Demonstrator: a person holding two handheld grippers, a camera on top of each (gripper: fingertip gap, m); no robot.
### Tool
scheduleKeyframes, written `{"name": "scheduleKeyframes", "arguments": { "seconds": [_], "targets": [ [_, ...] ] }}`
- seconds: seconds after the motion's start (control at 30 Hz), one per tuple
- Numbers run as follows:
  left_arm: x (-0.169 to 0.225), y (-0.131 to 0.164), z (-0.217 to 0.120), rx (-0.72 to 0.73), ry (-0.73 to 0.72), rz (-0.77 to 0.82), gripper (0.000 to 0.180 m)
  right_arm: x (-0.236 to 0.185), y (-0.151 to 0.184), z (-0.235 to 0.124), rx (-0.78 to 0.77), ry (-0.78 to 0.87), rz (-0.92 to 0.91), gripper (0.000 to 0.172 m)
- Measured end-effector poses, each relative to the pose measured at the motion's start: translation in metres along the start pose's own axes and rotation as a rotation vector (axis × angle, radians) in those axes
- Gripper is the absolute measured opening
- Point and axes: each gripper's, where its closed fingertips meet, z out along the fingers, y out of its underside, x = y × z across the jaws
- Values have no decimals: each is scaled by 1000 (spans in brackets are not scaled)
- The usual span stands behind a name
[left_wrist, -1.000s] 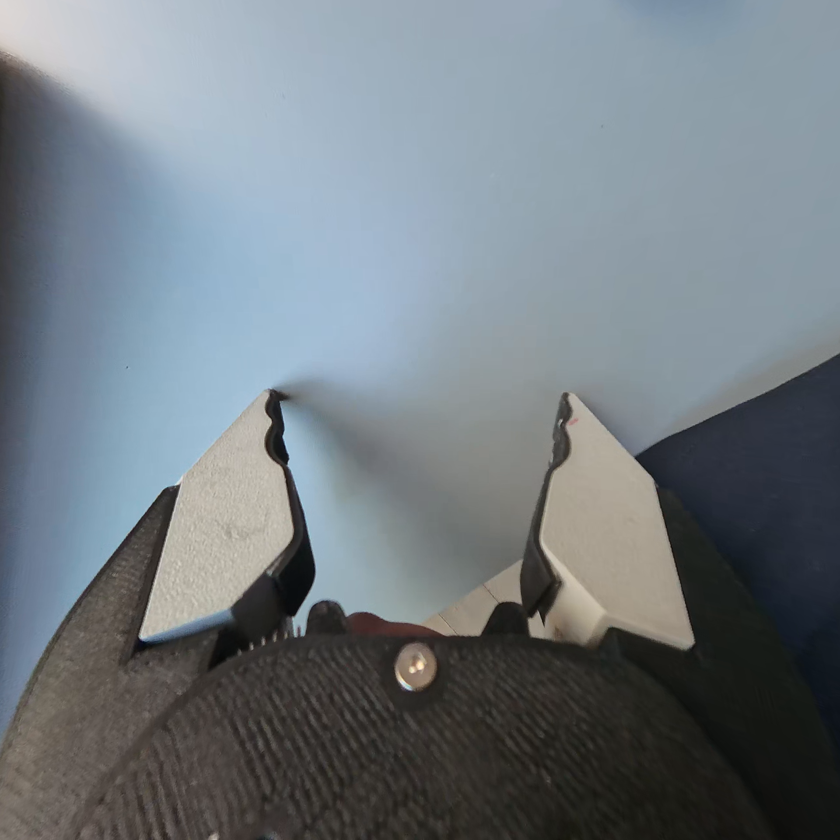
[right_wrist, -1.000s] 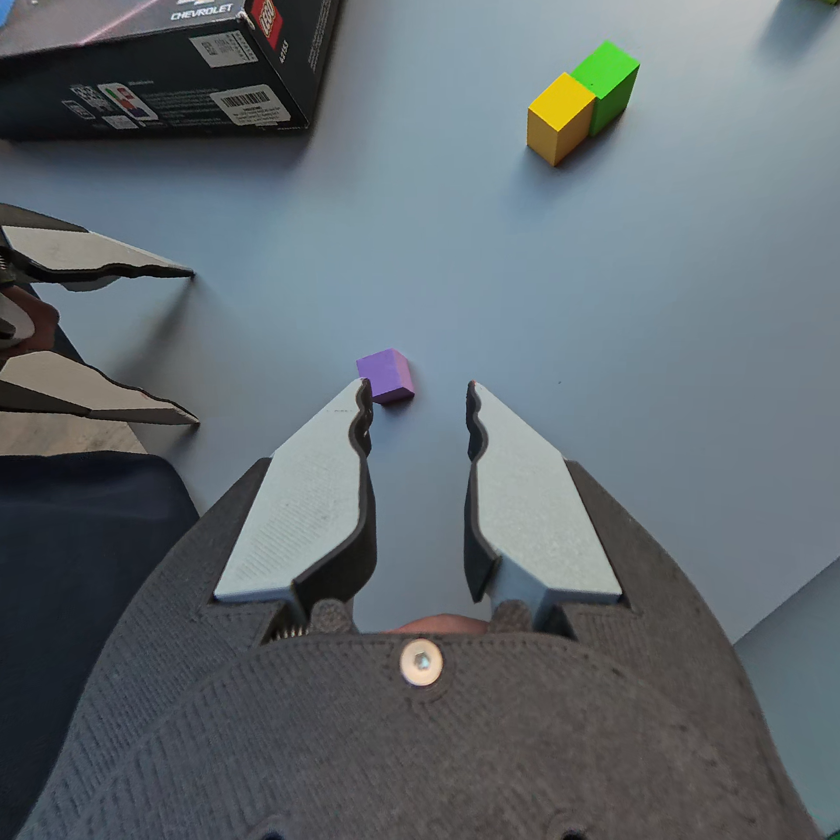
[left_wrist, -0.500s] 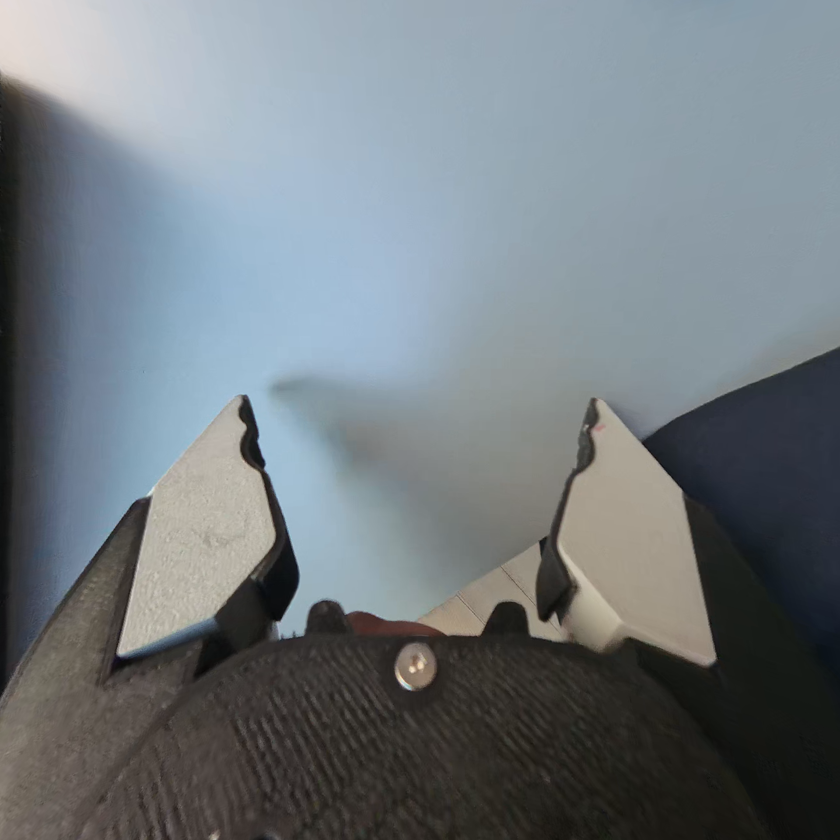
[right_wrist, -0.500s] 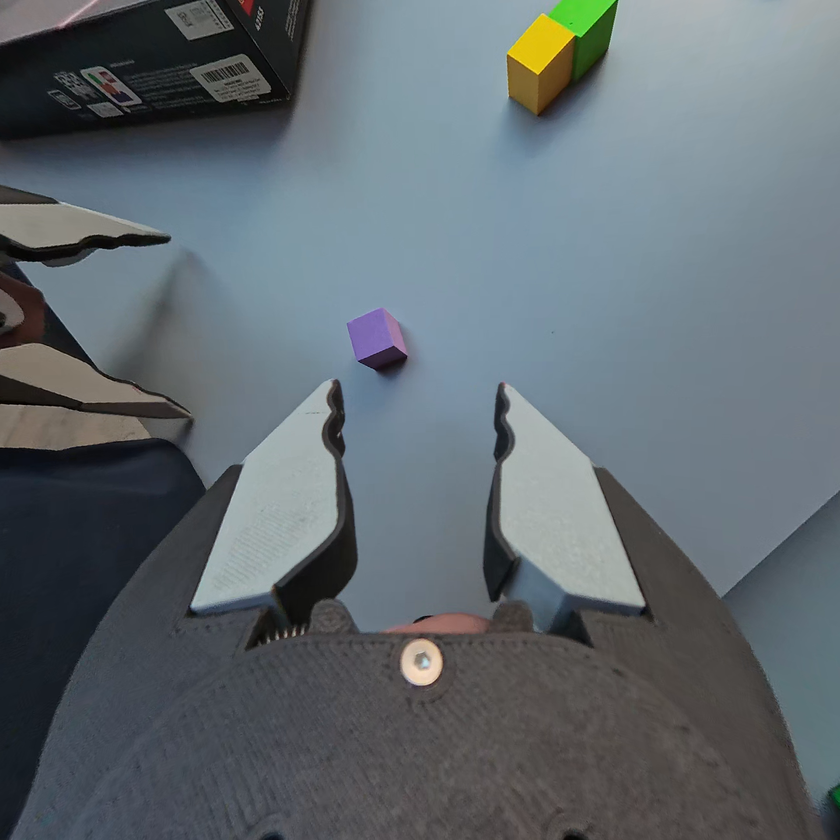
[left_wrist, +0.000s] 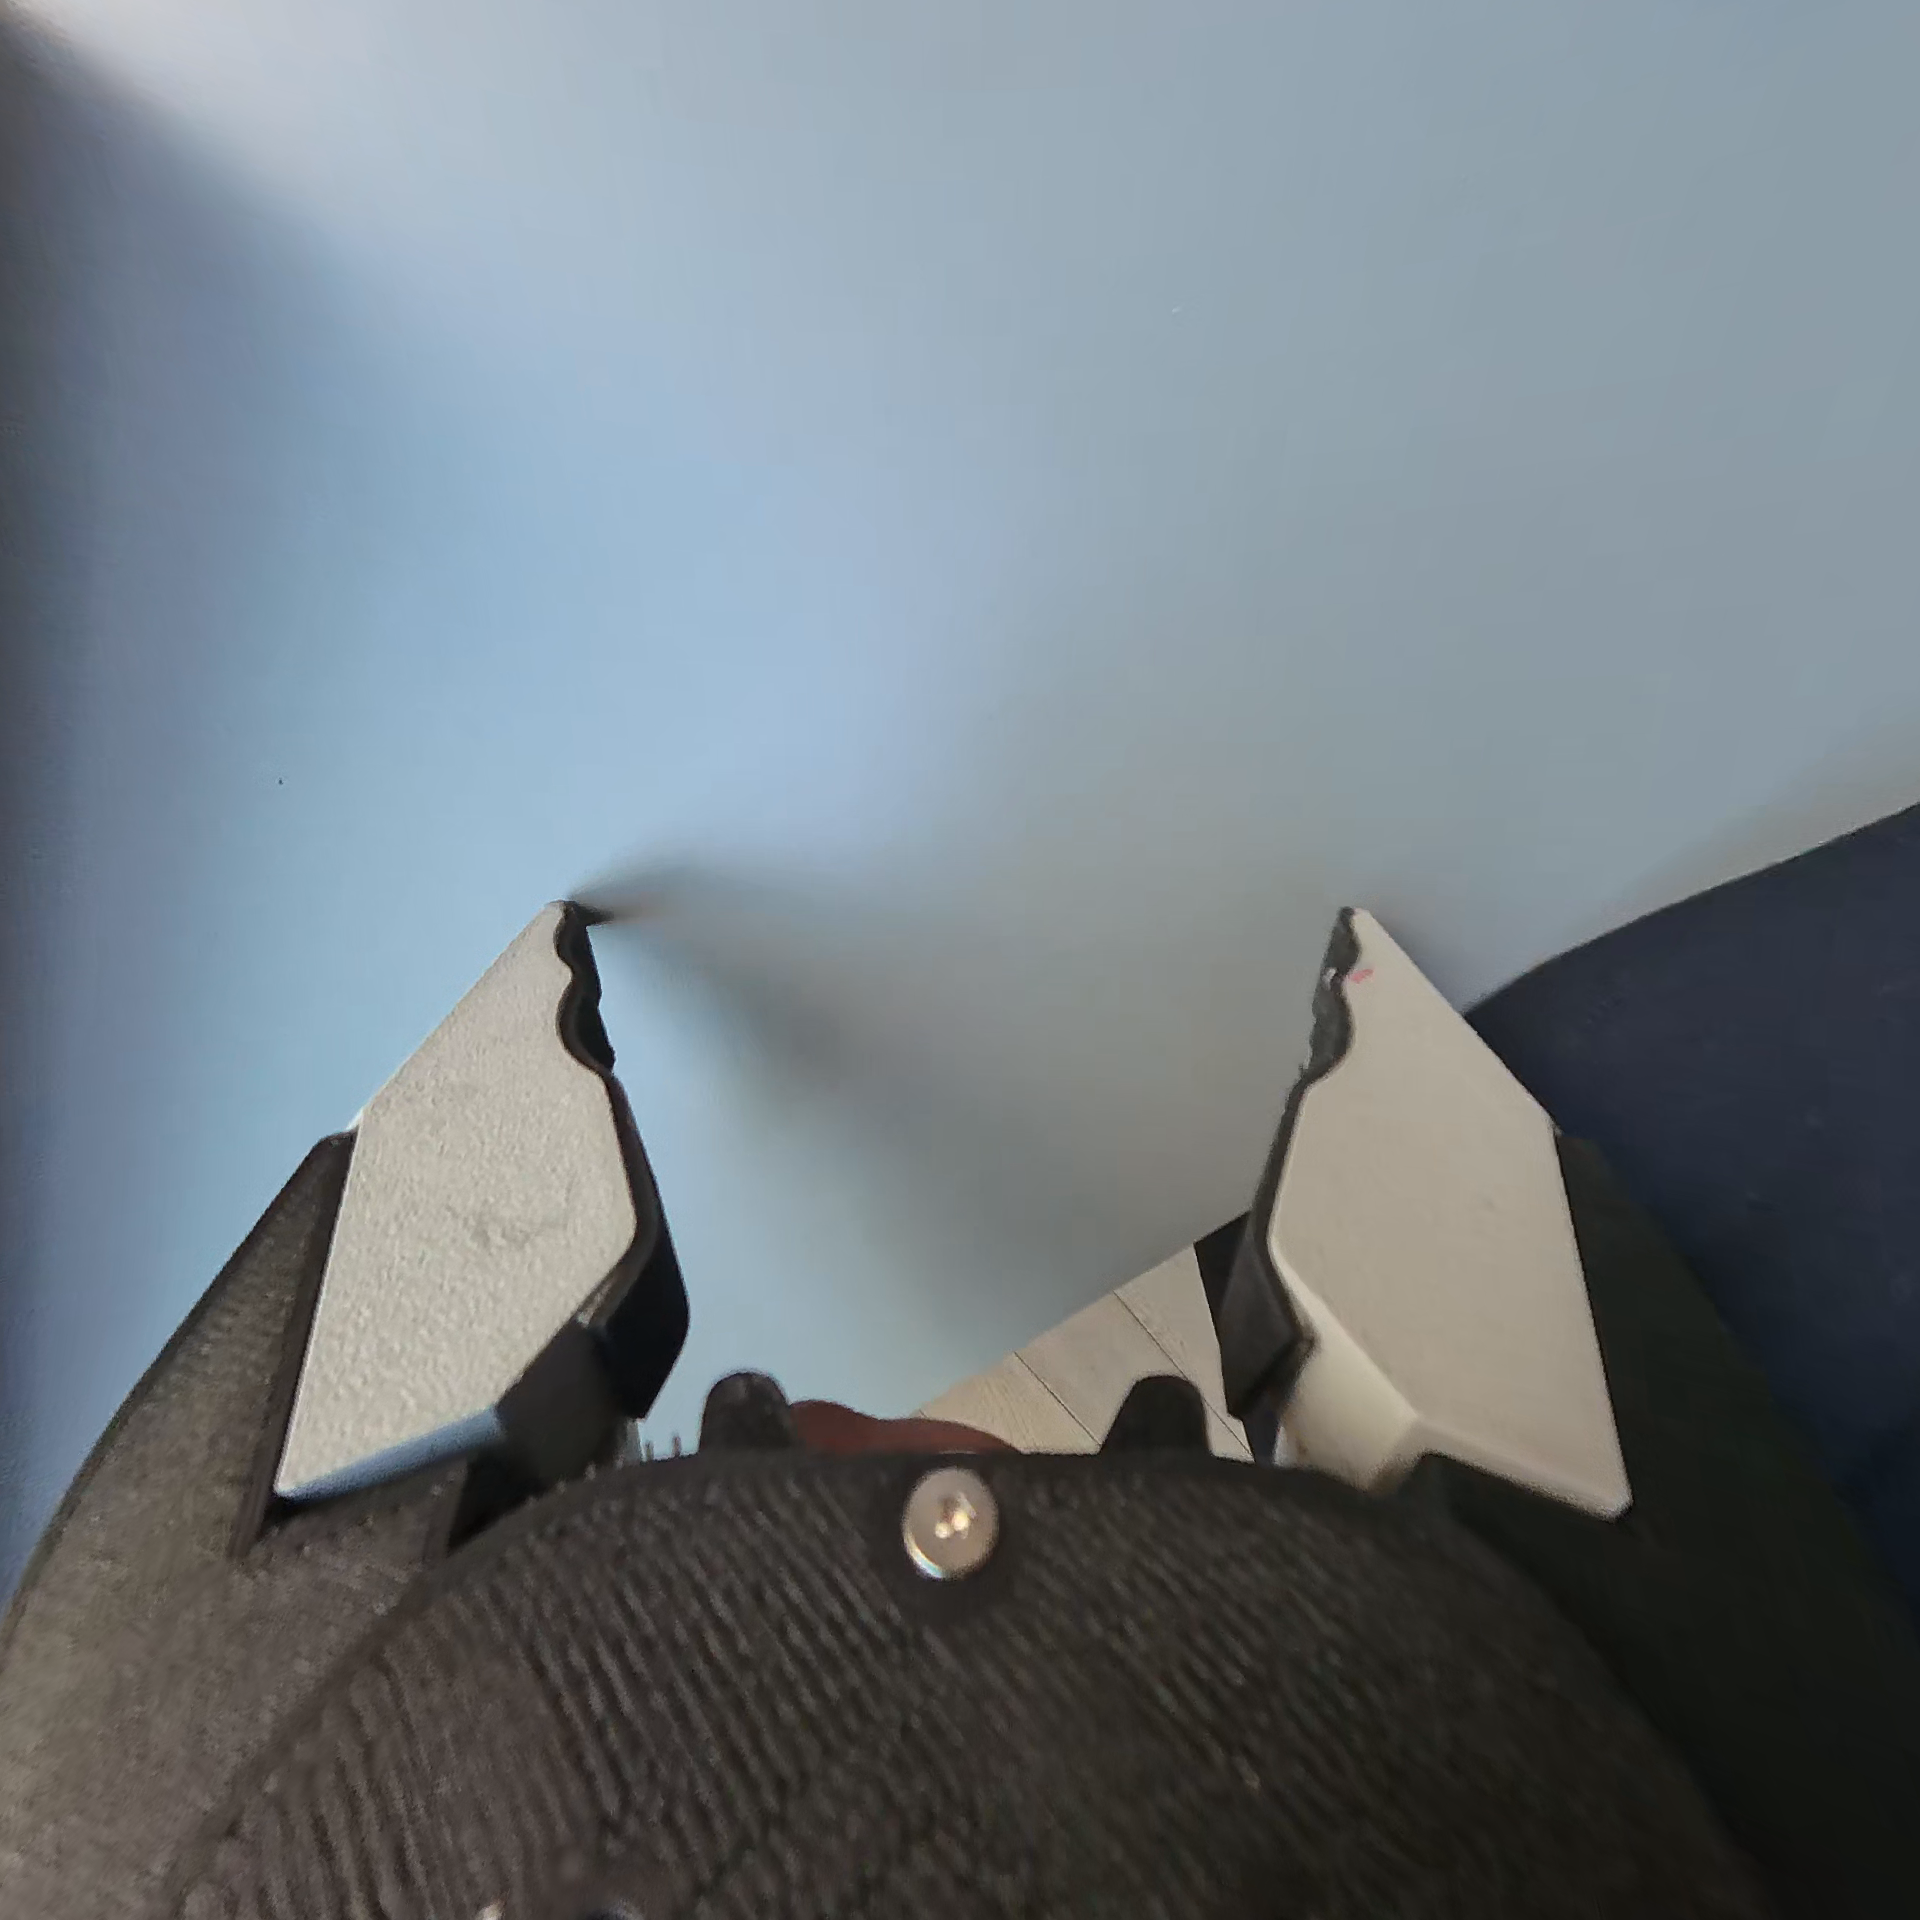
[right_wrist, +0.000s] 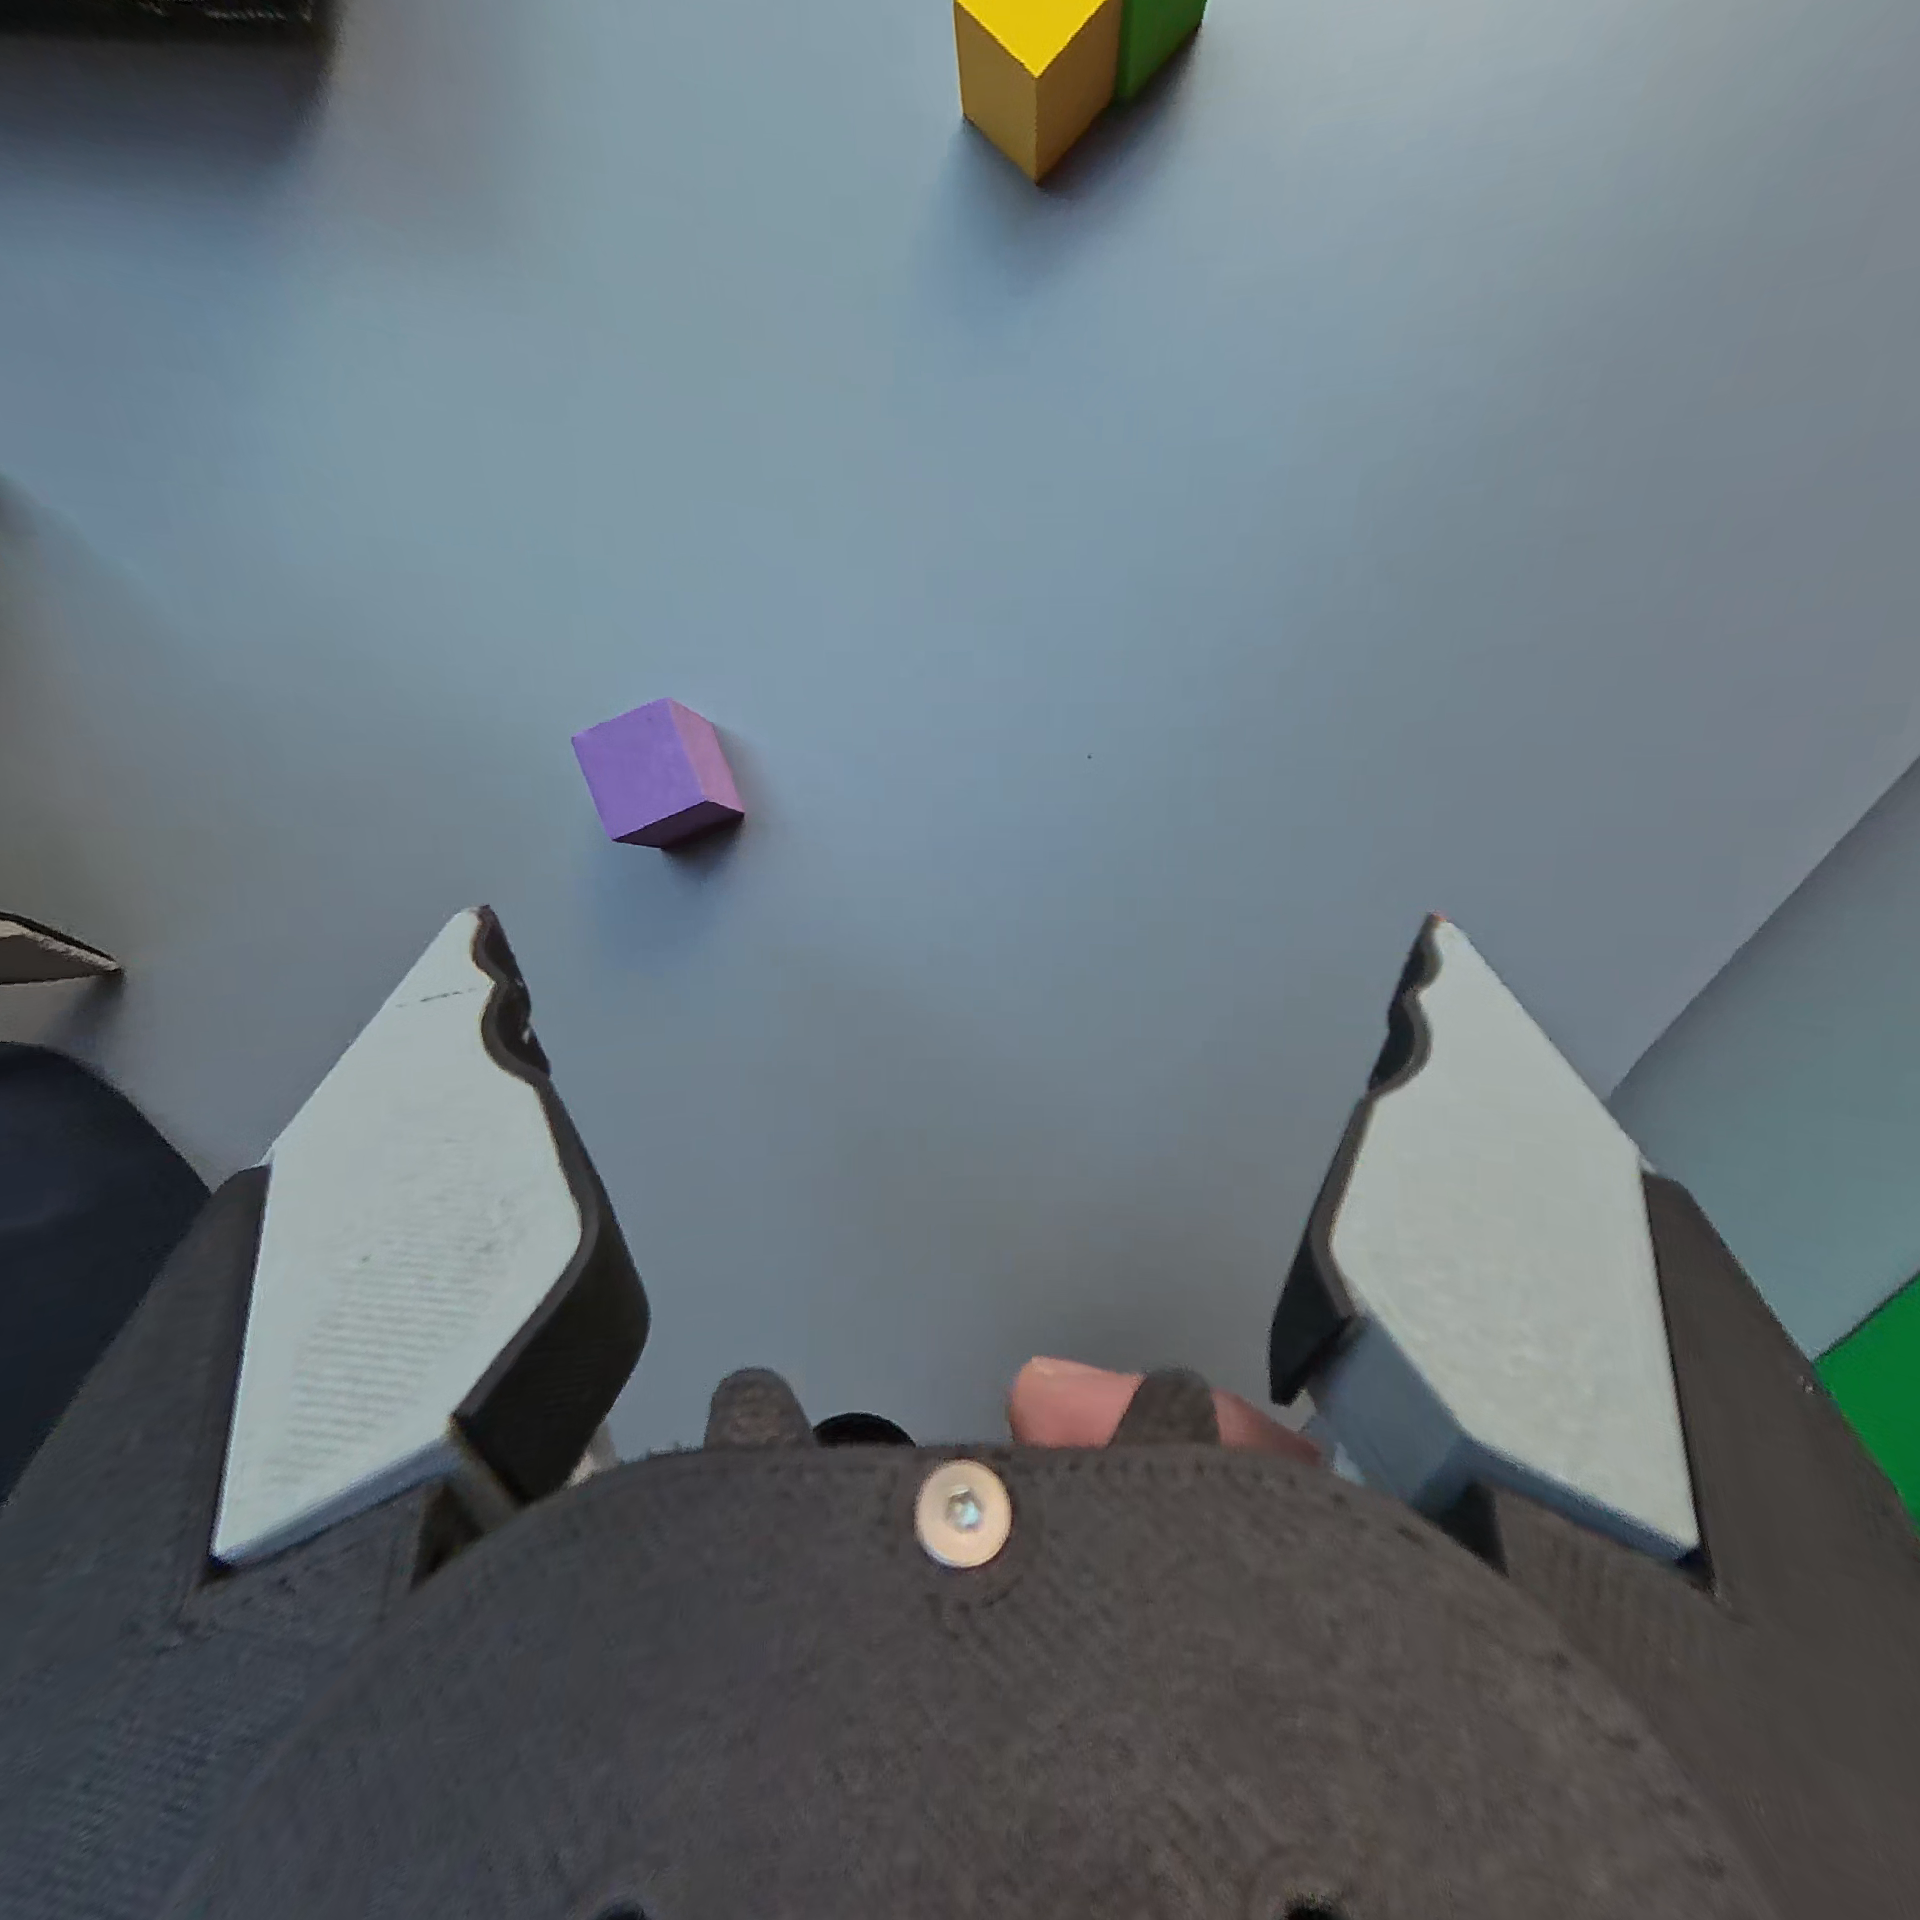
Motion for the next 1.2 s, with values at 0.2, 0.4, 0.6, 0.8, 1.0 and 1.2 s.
{"name": "scheduleKeyframes", "arguments": {
  "seconds": [0.2,0.4,0.6,0.8,1.0,1.2],
  "targets": [
    [2,-9,-4,39,20,10,132,5,5,-8,-9,46,10,157],
    [7,-8,-5,49,56,51,122,4,9,-20,-10,115,29,157],
    [17,-4,-16,94,140,120,0,-10,17,-29,-29,168,56,157],
    [22,2,-21,128,181,127,0,-19,24,-35,-49,220,78,157],
    [22,8,-29,140,216,59,22,-23,7,-32,-18,113,54,39],
    [9,18,-35,104,162,-62,26,-4,-46,-18,105,21,-60,1]
  ]
}}
